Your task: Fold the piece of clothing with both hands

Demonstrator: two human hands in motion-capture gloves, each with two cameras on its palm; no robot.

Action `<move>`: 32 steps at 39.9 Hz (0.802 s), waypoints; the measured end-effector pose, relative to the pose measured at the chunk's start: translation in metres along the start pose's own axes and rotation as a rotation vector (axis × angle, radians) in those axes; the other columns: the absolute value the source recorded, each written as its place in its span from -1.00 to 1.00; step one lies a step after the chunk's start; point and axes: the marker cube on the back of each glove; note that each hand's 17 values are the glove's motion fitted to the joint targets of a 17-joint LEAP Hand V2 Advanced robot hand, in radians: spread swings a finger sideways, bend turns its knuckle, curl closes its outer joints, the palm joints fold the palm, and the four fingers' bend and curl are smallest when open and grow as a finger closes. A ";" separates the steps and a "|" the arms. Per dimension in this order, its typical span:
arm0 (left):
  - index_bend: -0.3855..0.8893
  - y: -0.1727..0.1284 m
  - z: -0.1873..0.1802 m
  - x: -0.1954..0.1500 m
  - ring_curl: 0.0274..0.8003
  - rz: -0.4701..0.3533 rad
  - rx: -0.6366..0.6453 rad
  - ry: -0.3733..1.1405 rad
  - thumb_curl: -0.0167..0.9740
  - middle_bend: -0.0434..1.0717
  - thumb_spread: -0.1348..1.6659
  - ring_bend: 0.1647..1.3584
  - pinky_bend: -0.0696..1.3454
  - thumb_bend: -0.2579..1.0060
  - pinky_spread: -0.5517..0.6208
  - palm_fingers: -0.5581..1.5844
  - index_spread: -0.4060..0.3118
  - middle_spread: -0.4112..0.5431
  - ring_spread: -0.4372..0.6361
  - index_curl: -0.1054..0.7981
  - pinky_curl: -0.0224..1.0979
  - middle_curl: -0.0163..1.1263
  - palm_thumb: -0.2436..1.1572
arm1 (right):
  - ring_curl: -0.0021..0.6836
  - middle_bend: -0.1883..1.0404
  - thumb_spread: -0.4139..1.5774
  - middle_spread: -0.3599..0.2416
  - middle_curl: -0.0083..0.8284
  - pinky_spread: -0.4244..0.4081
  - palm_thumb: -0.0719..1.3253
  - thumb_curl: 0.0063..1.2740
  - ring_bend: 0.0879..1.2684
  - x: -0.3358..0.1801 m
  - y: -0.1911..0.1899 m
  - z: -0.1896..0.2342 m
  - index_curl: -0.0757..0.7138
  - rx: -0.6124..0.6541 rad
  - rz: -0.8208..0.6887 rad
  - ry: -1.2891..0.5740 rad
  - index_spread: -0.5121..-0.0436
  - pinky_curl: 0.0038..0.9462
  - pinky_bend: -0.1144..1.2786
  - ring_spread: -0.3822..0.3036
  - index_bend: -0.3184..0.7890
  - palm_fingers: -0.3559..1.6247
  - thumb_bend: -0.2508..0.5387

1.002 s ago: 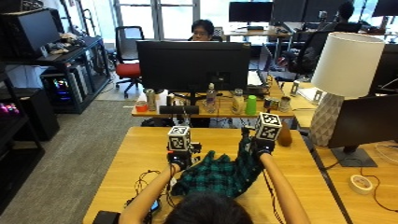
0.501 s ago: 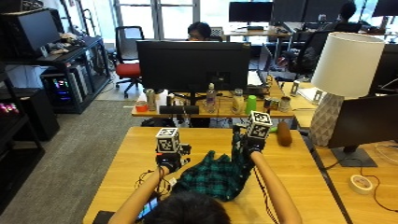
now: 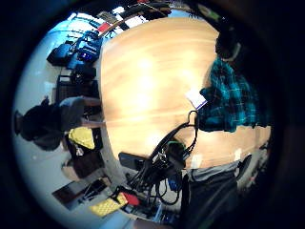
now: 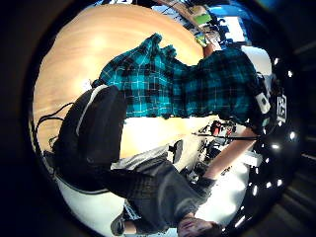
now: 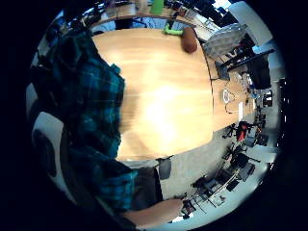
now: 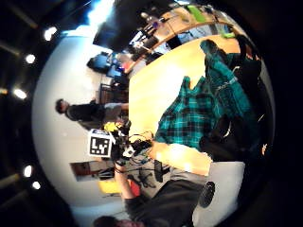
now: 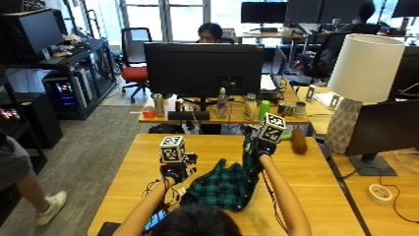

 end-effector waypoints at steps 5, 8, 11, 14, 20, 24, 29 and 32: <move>-0.27 0.002 -0.001 -0.008 -0.11 -0.018 0.003 0.000 -0.53 -0.60 0.59 0.06 0.16 -0.61 -0.09 -0.30 -0.01 0.10 -0.07 -0.51 -0.24 -0.35 -0.27 | 0.44 0.02 -0.26 -0.23 0.33 -0.74 0.56 0.18 0.16 -0.017 0.002 0.006 0.00 -0.010 -0.033 0.018 0.27 -0.07 0.10 -0.57 -0.29 0.60 -0.44; -0.27 0.003 -0.002 -0.015 -0.11 -0.036 0.001 -0.001 -0.53 -0.60 0.59 0.06 0.16 -0.61 -0.09 -0.30 -0.01 0.10 -0.07 -0.50 -0.24 -0.35 -0.27 | 0.44 0.03 -0.26 -0.23 0.33 -0.73 0.55 0.19 0.18 -0.021 0.003 0.005 -0.04 -0.004 -0.052 0.035 0.28 -0.06 0.12 -0.57 -0.30 0.59 -0.44; -0.27 0.005 -0.006 -0.021 -0.11 -0.048 0.007 -0.003 -0.53 -0.60 0.59 0.06 0.16 -0.61 -0.09 -0.30 -0.01 0.11 -0.07 -0.50 -0.24 -0.35 -0.27 | 0.45 0.03 -0.26 -0.22 0.33 -0.73 0.55 0.19 0.19 -0.022 0.005 -0.001 -0.07 0.004 -0.056 0.040 0.27 -0.06 0.12 -0.57 -0.30 0.59 -0.44; -0.27 0.004 -0.008 -0.025 -0.11 -0.055 0.013 -0.003 -0.53 -0.60 0.59 0.06 0.15 -0.61 -0.09 -0.30 -0.01 0.11 -0.07 -0.50 -0.24 -0.35 -0.27 | 0.45 0.04 -0.26 -0.21 0.32 -0.73 0.55 0.20 0.20 -0.021 0.007 -0.007 -0.10 0.007 -0.055 0.042 0.27 -0.06 0.12 -0.57 -0.30 0.58 -0.44; -0.24 0.007 -0.009 -0.032 -0.12 -0.071 0.010 0.005 -0.53 -0.61 0.59 0.04 0.14 -0.61 -0.09 -0.29 -0.01 0.11 -0.07 -0.48 -0.25 -0.36 -0.27 | 0.45 0.06 -0.26 -0.21 0.32 -0.73 0.55 0.20 0.21 -0.014 0.006 -0.011 -0.14 0.023 -0.042 0.042 0.27 -0.06 0.13 -0.56 -0.30 0.58 -0.44; -0.23 0.015 -0.013 -0.033 -0.13 -0.073 0.017 -0.015 -0.53 -0.61 0.59 0.03 0.13 -0.61 -0.08 -0.29 -0.01 0.11 -0.07 -0.46 -0.25 -0.36 -0.28 | 0.45 0.06 -0.26 -0.20 0.32 -0.73 0.55 0.21 0.21 -0.015 0.009 -0.009 -0.17 0.021 -0.044 0.029 0.28 -0.06 0.13 -0.56 -0.30 0.58 -0.44; -0.23 0.031 -0.025 -0.032 -0.14 -0.087 0.038 -0.043 -0.54 -0.62 0.59 0.02 0.12 -0.61 -0.07 -0.28 -0.02 0.11 -0.07 -0.44 -0.26 -0.37 -0.29 | 0.44 0.07 -0.27 -0.20 0.32 -0.73 0.55 0.21 0.21 -0.023 0.012 -0.008 -0.19 0.033 -0.045 0.003 0.28 -0.06 0.13 -0.56 -0.29 0.58 -0.44; -0.23 0.039 -0.031 -0.032 -0.14 -0.096 0.058 -0.047 -0.54 -0.62 0.59 0.02 0.11 -0.61 -0.07 -0.28 -0.03 0.11 -0.07 -0.42 -0.26 -0.37 -0.29 | 0.44 0.07 -0.27 -0.20 0.31 -0.73 0.55 0.21 0.21 -0.033 0.009 -0.001 -0.20 0.035 -0.052 -0.033 0.28 -0.06 0.13 -0.56 -0.29 0.58 -0.44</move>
